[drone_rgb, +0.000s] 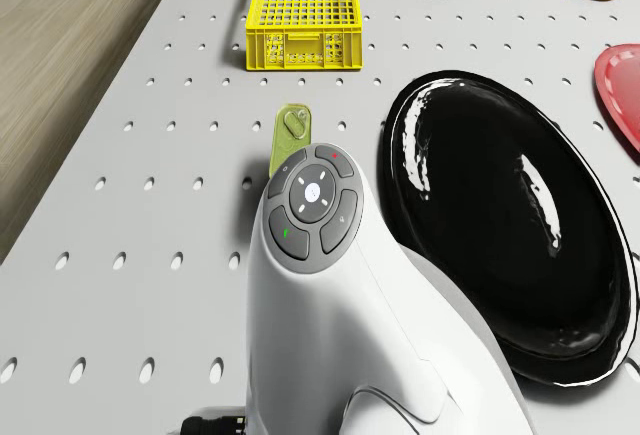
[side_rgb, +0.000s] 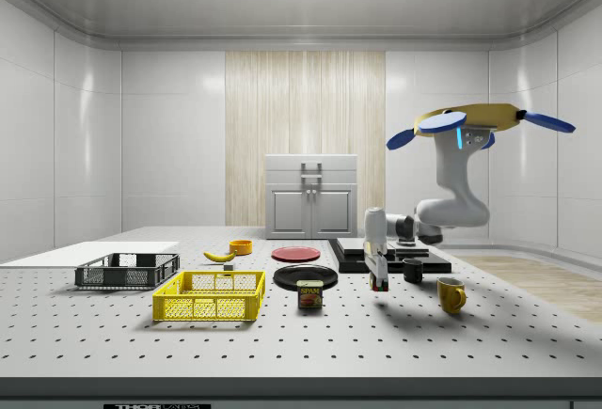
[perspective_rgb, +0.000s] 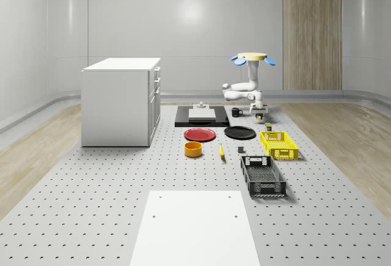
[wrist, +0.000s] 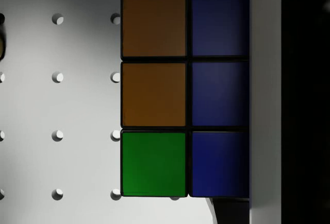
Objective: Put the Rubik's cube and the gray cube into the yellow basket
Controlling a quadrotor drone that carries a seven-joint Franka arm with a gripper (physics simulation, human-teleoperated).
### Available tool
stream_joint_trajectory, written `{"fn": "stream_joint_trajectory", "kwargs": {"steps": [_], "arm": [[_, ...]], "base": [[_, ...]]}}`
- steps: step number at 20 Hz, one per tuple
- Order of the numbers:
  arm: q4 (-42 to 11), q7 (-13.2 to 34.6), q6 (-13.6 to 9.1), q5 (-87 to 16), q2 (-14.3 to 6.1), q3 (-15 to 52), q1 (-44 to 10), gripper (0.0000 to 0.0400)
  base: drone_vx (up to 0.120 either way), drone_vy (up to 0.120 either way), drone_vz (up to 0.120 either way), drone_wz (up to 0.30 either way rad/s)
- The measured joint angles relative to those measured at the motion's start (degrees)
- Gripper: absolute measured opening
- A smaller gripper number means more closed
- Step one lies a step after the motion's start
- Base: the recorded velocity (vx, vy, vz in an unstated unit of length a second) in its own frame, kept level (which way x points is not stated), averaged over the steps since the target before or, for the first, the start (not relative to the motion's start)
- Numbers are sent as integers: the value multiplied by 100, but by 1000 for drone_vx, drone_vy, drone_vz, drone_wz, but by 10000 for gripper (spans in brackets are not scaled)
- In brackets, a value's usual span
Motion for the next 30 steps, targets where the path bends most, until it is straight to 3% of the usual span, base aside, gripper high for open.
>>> {"fn": "stream_joint_trajectory", "kwargs": {"steps": [7,19,30], "arm": [[-29,81,-16,382,-87,372,-74,325],[-27,137,173,582,-319,519,-133,325],[-20,167,358,672,-520,559,-166,325]], "base": [[80,0,109,0],[120,117,0,0],[120,0,0,0]]}}
